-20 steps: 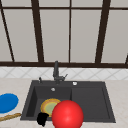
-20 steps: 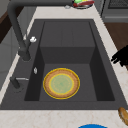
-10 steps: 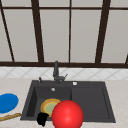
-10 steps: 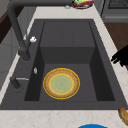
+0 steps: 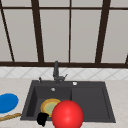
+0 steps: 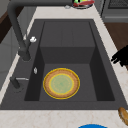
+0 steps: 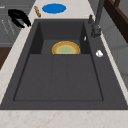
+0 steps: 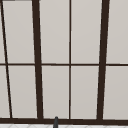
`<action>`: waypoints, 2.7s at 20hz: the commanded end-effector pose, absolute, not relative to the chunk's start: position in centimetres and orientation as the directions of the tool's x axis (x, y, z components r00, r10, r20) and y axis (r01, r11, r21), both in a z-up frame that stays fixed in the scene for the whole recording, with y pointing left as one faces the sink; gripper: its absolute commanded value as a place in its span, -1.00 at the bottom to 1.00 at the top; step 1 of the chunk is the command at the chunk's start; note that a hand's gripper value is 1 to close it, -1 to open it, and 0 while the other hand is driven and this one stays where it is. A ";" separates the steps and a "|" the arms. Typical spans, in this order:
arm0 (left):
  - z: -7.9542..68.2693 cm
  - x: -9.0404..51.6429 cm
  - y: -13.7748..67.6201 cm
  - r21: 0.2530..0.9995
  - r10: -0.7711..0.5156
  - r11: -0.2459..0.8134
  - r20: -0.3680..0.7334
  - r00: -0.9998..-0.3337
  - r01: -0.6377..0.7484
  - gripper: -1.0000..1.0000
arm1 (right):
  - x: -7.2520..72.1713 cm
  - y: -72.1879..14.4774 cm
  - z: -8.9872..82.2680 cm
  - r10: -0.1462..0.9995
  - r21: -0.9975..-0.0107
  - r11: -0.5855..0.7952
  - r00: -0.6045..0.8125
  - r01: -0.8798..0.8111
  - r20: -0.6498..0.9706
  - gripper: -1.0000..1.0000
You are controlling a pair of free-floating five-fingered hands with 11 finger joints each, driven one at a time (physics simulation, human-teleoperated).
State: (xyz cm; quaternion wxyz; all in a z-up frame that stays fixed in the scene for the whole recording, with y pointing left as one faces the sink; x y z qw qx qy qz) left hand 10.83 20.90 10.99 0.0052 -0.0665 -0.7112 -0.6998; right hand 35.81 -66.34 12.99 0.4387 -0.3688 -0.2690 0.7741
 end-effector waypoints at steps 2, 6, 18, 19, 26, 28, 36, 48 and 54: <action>11.0 10.8 20.9 0.995 0.087 0.012 0.101 -0.991 0.102 0.00 | 35.4 -68.4 12.0 0.883 -0.802 -0.440 -0.359 -0.403 -0.303 -1.00; 11.0 10.8 20.9 0.995 0.087 0.012 0.101 -0.991 0.102 0.00 | 35.5 -69.5 12.1 0.872 -0.811 -0.451 -0.380 -0.372 -0.310 -1.00; 11.0 10.8 20.9 0.995 0.087 0.012 0.101 -0.991 0.102 0.00 | 37.2 -67.3 8.4 0.859 -0.633 -0.510 -0.376 -0.582 -0.346 -1.00; 11.0 10.8 20.9 0.995 0.087 0.012 0.101 -0.991 0.102 0.00 | 37.3 -67.6 8.4 0.857 -0.636 -0.513 -0.382 -0.576 -0.345 -1.00; 11.0 10.8 20.9 0.995 0.087 0.012 0.101 -0.991 0.102 0.00 | 38.4 -67.7 9.6 0.880 -0.674 -0.471 -0.361 -0.569 -0.310 1.00; 11.0 10.8 20.9 0.995 0.087 0.012 0.101 -0.991 0.102 0.00 | 39.1 -66.9 9.9 0.884 -0.671 -0.465 -0.340 -0.578 -0.319 1.00; 11.0 10.8 20.9 0.995 0.087 0.012 0.101 -0.991 0.102 0.00 | 41.0 -65.8 9.9 0.666 -0.516 -0.745 -0.525 -0.424 -0.530 1.00; 11.0 10.8 20.9 0.995 0.087 0.012 0.101 -0.991 0.102 0.00 | 45.4 -64.3 12.3 0.676 -0.462 -0.717 -0.360 -0.522 -0.643 1.00; 11.0 10.8 20.9 0.995 0.087 0.012 0.101 -0.991 0.102 0.00 | 45.9 -62.3 15.3 0.694 -0.469 -0.709 -0.403 -0.527 -0.596 1.00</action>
